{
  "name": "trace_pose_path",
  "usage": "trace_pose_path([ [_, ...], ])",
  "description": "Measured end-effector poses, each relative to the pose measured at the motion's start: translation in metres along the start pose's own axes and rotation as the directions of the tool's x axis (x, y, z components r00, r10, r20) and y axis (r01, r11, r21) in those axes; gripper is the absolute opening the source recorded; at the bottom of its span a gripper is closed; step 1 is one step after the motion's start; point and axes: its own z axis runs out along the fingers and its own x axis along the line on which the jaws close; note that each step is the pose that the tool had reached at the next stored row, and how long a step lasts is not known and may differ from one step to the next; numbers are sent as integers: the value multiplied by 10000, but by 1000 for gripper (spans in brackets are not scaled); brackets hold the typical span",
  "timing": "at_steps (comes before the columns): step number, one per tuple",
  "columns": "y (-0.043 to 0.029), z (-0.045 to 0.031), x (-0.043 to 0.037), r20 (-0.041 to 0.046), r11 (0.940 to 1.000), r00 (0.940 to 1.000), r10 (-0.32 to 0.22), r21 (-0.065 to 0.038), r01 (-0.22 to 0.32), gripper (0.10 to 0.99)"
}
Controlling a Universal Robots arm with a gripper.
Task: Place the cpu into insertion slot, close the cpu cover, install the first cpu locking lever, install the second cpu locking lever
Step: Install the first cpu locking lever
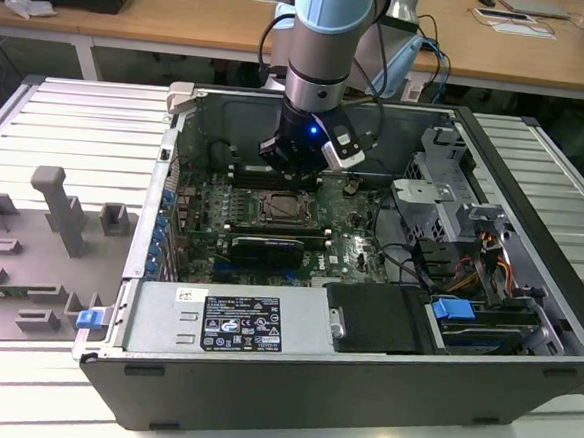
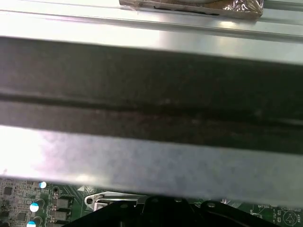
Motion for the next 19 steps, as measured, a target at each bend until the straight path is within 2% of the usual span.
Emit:
trace_pose_path([
  [5, 2, -14, -1, -1, 10000, 10000, 0, 6, 0, 106],
  [9, 0, -3, -1, -9, 10000, 10000, 1, 80, -1, 106],
  [19, -3, 21, -4, -8, 10000, 10000, 1, 91, -1, 106],
])
